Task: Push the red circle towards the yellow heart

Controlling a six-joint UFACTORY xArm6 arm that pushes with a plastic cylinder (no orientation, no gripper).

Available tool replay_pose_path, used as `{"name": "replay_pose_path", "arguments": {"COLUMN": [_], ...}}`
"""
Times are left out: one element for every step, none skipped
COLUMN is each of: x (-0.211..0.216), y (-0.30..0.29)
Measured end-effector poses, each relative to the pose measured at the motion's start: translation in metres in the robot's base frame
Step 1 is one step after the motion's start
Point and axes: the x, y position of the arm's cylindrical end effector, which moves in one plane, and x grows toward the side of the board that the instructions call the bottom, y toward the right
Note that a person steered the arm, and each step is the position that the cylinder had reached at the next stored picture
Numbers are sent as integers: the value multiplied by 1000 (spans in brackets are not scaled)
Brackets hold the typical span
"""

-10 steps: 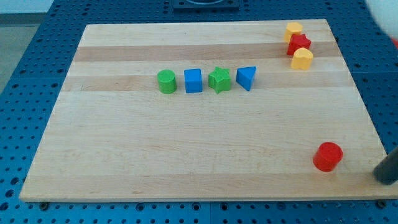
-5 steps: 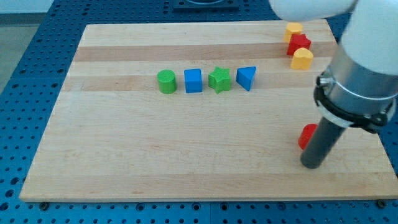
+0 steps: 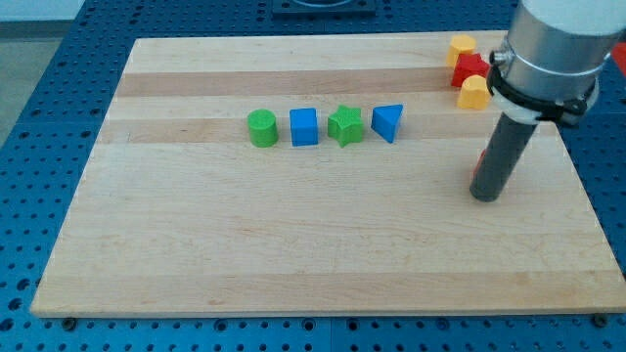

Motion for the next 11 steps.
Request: {"name": "replay_pose_path", "arguments": {"x": [-8, -8, -14, -34, -49, -50, -66, -74, -73, -61, -54], "y": [25, 33, 33, 33, 34, 62, 63, 49, 50, 48, 32]}}
